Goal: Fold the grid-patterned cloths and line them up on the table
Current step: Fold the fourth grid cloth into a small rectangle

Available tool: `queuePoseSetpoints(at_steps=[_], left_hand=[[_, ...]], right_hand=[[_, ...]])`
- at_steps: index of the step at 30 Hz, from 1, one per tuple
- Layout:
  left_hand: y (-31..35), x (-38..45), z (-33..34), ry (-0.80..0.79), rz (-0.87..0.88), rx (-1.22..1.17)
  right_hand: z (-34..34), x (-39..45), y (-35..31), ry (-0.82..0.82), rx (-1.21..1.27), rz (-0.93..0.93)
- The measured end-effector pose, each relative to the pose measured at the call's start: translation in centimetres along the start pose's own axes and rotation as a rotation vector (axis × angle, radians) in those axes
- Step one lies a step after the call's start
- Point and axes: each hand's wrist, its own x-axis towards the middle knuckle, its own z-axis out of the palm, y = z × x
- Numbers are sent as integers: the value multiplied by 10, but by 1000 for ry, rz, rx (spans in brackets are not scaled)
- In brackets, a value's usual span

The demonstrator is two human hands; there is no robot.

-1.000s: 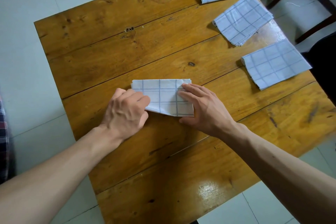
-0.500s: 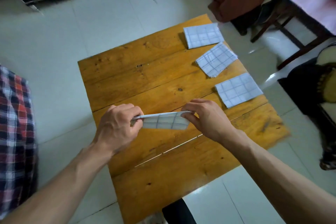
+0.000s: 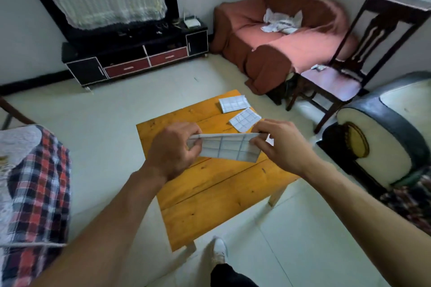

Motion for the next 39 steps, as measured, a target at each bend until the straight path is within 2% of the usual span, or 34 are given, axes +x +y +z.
queuePoseSetpoints(at_steps=[5,12,20,27,33,39], left_hand=[[78,-30,-29,69,0,-67],[163,-73,-18,104,-84,-43],[282,-74,44,100,-143,17],[391,-59,101,68,-156,8],[414,-22,130,37,-118,8],[384,4,172,46,-187,-78]], right_hand=[[-65,-61,-25,91,-11,13],[-112,-129,-14,138,40,-35],[-168,-224,65,140,107,-47],[-236,-297,140,114,41,-28],[-247,-316,181,191,110,84],[-228,-286,209,150,86,155]])
